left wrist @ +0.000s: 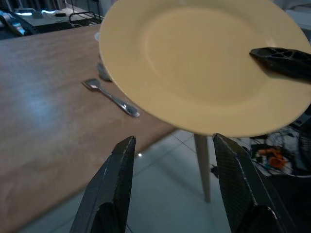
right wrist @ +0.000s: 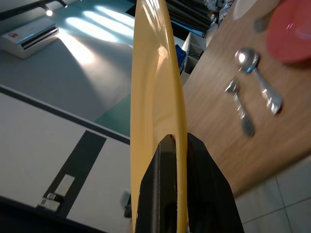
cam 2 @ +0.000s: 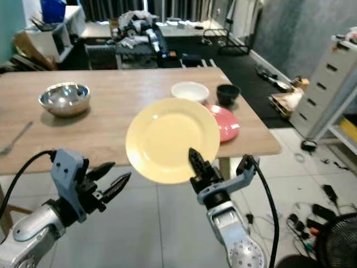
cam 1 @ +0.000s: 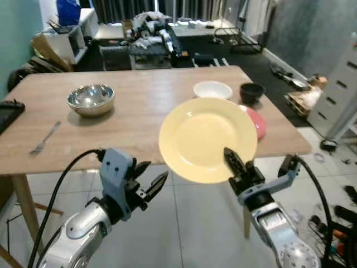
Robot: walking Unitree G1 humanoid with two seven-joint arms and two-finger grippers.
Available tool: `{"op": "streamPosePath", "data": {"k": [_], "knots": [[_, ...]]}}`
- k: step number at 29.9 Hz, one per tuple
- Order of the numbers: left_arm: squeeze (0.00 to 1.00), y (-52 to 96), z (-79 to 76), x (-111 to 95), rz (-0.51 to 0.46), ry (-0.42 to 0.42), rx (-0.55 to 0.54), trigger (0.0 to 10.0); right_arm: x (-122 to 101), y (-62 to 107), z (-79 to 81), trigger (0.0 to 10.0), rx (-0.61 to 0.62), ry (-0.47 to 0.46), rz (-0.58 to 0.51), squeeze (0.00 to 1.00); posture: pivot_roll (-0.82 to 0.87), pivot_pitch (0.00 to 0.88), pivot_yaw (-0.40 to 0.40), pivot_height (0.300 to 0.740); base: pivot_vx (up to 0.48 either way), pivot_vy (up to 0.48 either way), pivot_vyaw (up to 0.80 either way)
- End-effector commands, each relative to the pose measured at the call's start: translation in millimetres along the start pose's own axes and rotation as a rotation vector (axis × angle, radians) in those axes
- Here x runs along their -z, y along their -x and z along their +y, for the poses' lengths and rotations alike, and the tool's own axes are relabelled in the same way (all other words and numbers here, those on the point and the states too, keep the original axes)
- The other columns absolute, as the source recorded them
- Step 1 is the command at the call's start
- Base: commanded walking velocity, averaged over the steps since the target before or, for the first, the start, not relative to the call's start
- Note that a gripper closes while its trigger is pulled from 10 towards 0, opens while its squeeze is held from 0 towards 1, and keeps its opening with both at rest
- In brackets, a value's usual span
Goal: Setting the table
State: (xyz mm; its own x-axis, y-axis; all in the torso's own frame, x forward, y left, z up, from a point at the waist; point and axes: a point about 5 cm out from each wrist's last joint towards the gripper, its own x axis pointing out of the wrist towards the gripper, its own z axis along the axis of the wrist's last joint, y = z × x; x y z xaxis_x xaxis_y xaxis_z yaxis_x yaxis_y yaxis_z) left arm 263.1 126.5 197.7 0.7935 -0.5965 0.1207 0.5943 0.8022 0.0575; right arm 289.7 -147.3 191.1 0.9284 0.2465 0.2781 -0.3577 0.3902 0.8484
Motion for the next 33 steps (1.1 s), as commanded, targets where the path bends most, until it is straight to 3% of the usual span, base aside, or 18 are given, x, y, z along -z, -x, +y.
{"op": "streamPosePath", "data": {"k": [1, 27, 33], "knots": [[0.00, 0.3, -1.9, 4, 0.023, 0.002, 0.009, 10.0, -3, 2.0, -2.3, 10.0, 0.013, -0.011, -0.021, 0.00, 0.01, 0.059, 0.083, 0.740, 0.480, 0.000, 0.00], [0.00, -2.0, -0.8, 4, 0.024, -0.016, 0.006, 10.0, -16, -4.0, -0.1, 10.0, 0.032, 0.016, -0.073, 0.00, 0.00, 0.049, 0.086, 0.740, 0.480, 0.000, 0.00], [0.00, -3.3, 0.4, 7, 0.051, -0.038, -0.014, 10.0, -16, -4.4, 0.8, 10.0, 0.024, 0.020, -0.067, 0.00, 0.00, 0.046, 0.087, 0.740, 0.120, 0.000, 0.00]]}}
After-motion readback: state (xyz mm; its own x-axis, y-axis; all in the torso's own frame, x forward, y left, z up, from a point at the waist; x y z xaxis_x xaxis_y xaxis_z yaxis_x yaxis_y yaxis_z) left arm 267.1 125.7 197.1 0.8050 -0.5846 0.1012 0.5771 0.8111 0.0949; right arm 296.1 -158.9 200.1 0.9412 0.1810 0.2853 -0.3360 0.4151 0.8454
